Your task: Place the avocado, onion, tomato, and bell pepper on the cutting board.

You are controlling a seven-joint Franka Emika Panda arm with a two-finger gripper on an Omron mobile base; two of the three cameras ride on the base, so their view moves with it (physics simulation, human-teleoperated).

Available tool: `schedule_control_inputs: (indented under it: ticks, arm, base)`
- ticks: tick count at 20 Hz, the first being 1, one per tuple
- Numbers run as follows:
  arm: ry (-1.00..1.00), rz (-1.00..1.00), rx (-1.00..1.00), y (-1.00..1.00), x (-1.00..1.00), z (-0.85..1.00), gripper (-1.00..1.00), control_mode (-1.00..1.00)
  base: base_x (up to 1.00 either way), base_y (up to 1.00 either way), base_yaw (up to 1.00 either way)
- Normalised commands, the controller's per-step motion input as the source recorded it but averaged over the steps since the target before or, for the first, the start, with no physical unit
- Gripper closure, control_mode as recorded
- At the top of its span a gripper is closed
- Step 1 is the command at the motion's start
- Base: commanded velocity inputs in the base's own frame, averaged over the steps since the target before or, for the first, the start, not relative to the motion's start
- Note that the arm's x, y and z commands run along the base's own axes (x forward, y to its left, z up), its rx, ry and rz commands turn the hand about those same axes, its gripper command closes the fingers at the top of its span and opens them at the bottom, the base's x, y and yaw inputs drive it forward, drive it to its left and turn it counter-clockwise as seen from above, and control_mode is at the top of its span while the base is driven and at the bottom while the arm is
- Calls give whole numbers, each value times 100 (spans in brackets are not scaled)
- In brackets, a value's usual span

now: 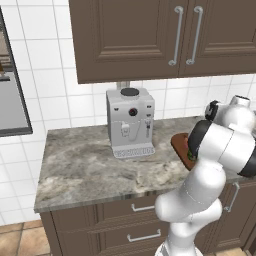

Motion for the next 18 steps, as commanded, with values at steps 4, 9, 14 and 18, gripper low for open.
schedule_control_inputs:
  ticks: [4, 9, 14, 18]
  arm:
    - [-5, 0, -1, 0, -14, 0, -100, -100]
    - [-2, 0, -6, -9, 0, 0, -100, -100]
    - [0, 0, -7, -27, 2, 9, -100, -100]
    - [0, 1, -1, -44, -7, 25, -100, -100]
  base:
    - [0, 0, 0]
    - [0, 0, 0]
    - [0, 0, 0]
    - [0, 0, 0]
